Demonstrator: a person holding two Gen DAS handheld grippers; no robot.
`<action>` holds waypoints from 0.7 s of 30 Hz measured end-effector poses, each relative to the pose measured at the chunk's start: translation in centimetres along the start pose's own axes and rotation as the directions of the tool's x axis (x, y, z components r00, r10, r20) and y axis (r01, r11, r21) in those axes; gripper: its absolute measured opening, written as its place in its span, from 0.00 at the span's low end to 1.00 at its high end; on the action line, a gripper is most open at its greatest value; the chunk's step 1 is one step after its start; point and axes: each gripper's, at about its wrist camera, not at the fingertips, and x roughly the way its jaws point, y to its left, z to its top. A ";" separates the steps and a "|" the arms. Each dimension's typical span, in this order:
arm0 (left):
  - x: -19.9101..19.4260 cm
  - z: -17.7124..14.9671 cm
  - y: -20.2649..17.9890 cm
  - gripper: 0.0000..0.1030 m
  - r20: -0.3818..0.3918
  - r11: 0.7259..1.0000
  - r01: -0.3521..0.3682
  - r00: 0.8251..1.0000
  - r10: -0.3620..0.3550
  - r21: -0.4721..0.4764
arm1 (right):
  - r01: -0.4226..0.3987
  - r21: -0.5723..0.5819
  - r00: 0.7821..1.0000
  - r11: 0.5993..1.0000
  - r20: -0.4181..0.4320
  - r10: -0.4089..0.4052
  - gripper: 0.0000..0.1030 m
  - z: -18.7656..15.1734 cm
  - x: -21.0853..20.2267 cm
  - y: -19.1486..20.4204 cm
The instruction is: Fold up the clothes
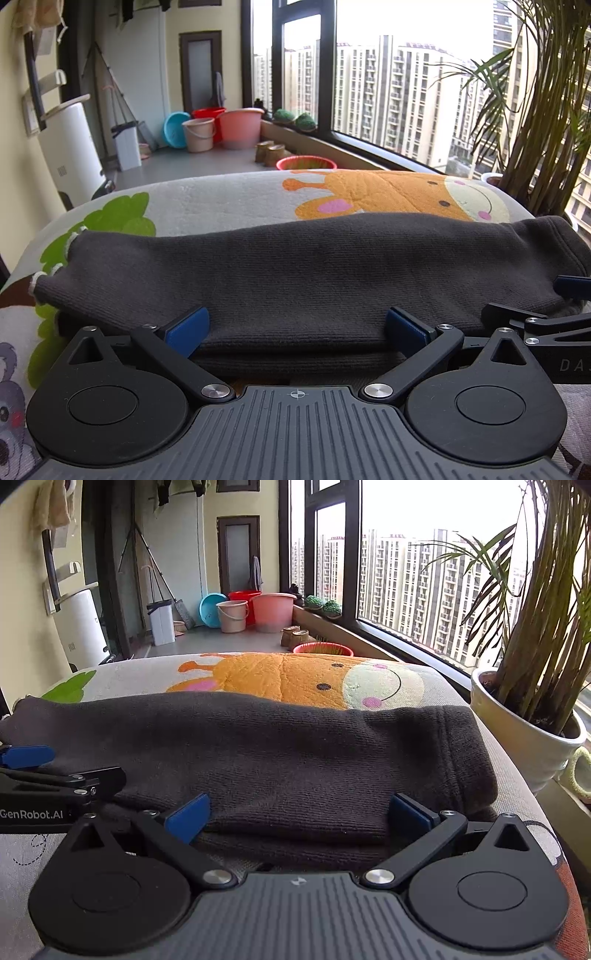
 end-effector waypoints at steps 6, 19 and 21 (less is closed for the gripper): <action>0.0 0.1 -0.1 1.00 -0.001 1.000 0.000 1.000 0.000 0.000 | -0.003 0.003 1.000 1.000 0.000 0.003 1.00 0.0 0.1 -0.2; -0.1 0.1 -0.2 1.00 -0.001 1.000 -0.001 1.000 0.001 0.000 | -0.003 0.003 1.000 1.000 0.000 0.003 1.00 0.0 0.2 -0.4; -0.1 0.1 -0.3 1.00 -0.001 1.000 -0.001 1.000 0.001 -0.001 | -0.003 0.003 1.000 1.000 0.000 0.003 1.00 -0.1 0.2 -0.3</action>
